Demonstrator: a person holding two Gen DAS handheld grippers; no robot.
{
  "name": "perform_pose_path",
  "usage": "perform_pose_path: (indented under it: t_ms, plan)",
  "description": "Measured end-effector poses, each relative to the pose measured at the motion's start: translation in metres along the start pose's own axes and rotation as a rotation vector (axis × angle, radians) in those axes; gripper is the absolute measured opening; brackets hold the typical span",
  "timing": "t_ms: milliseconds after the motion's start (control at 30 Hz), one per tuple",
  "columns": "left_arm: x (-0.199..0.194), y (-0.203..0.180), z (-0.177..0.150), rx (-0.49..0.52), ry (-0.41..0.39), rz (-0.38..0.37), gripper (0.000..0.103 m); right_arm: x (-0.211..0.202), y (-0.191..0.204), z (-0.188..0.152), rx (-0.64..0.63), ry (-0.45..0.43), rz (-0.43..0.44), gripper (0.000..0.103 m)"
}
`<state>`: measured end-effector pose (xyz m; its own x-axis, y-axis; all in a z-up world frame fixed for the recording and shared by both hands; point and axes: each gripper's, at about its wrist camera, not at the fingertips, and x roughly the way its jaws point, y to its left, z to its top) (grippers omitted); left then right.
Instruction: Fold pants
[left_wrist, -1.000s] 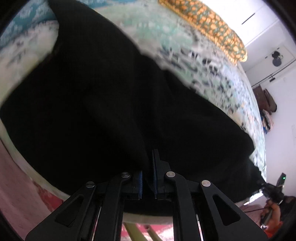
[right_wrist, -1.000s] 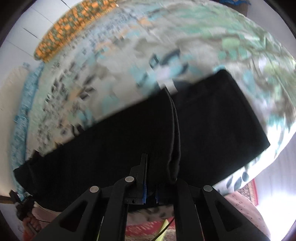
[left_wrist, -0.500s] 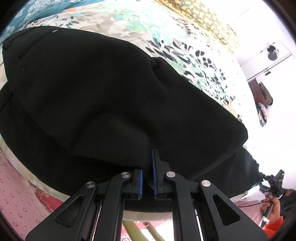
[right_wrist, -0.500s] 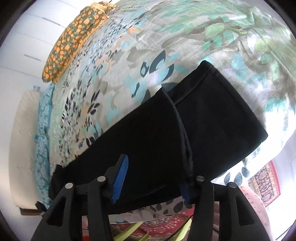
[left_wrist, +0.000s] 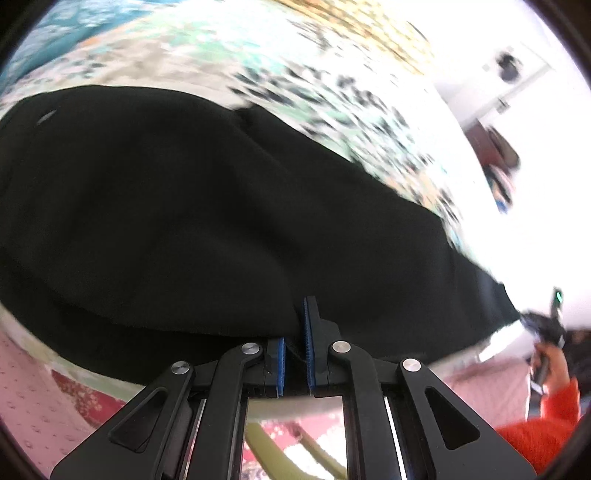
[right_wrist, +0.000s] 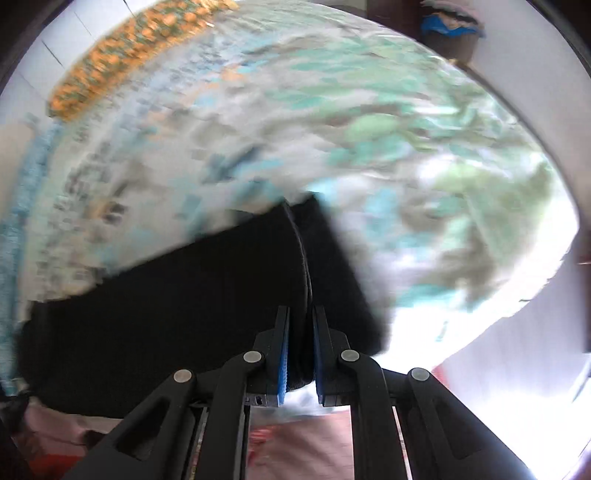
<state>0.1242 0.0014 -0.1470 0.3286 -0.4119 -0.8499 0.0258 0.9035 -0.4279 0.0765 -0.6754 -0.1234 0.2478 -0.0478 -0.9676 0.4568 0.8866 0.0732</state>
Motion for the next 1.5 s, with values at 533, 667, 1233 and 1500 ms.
perform_pose_path:
  t_ms: [533, 667, 1233, 1500]
  plan:
    - [0.016, -0.007, -0.017, 0.047, 0.121, -0.006, 0.006, 0.016, 0.003, 0.013, -0.06, 0.055, -0.166, 0.012]
    - [0.011, -0.007, -0.02, 0.06, 0.125, 0.002, 0.005, 0.017, 0.003, 0.014, -0.06, 0.057, -0.176, 0.012]
    - [0.0, 0.011, -0.037, 0.043, 0.295, 0.172, 0.038, 0.002, -0.008, 0.011, -0.007, -0.006, -0.217, 0.06]
    - [-0.057, 0.023, 0.006, 0.115, -0.014, 0.275, 0.066, -0.055, 0.055, -0.022, -0.052, -0.266, -0.143, 0.071]
